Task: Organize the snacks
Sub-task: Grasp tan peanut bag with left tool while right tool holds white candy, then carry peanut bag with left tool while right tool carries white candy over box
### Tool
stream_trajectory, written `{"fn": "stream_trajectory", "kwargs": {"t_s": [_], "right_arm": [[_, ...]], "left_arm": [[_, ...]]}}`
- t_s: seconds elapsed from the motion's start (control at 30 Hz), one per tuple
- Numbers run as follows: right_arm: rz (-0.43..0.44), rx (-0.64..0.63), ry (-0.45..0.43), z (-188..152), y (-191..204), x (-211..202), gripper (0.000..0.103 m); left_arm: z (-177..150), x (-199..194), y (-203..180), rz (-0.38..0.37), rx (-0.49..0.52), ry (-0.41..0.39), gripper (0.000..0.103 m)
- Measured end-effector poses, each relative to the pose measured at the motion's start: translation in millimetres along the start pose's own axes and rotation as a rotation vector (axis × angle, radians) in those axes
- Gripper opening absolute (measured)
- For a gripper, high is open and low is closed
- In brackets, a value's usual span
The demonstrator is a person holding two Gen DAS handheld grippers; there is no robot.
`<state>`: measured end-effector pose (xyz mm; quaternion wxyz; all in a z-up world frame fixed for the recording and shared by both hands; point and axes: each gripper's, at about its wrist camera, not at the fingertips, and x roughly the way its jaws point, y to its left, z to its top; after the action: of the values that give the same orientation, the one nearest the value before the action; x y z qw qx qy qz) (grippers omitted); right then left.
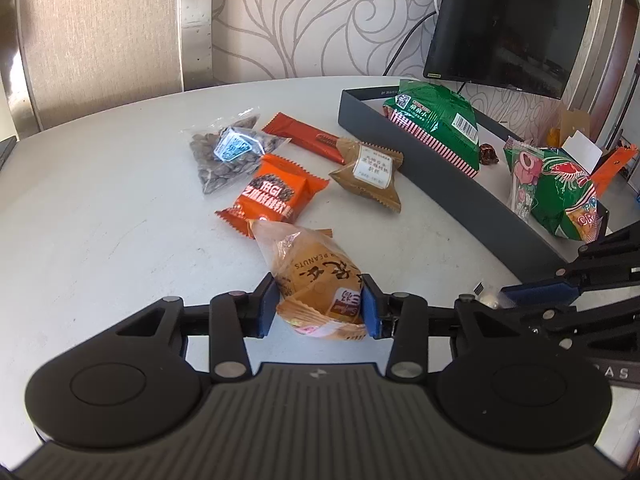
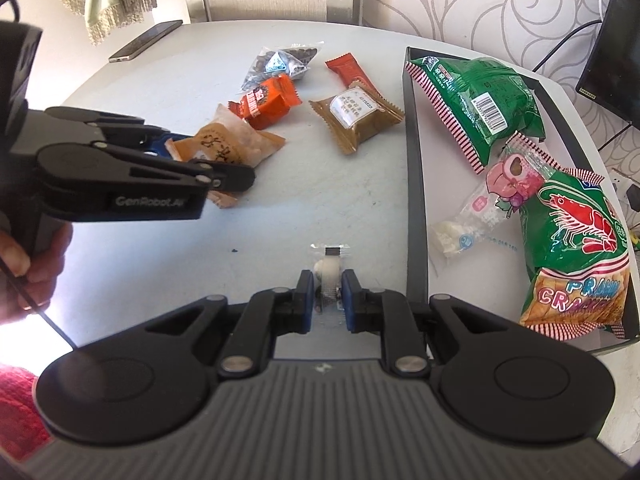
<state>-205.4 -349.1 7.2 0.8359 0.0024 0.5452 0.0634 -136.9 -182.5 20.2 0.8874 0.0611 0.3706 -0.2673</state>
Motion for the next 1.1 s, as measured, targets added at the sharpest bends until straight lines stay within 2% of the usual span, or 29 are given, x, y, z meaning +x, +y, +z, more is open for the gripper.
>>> {"fn": "stream_trajectory", "kwargs": {"t_s": [0.17,0.53,1.1], "right_arm": [[0.032,0.002,0.003,1,4,0,0.018],[0.065,0.011,-0.039,13,5,-10,0.018],[0.05,0.055,-0.175,32,-17,-63,0.018]], "left_arm": [[-5,-8,7,0.014,0.008,0.004,0.045],[-8,-16,10,0.114,0.083,-0.015,0.042],[20,-24,-20,0.099,0.145,-0.082,0.041]]}}
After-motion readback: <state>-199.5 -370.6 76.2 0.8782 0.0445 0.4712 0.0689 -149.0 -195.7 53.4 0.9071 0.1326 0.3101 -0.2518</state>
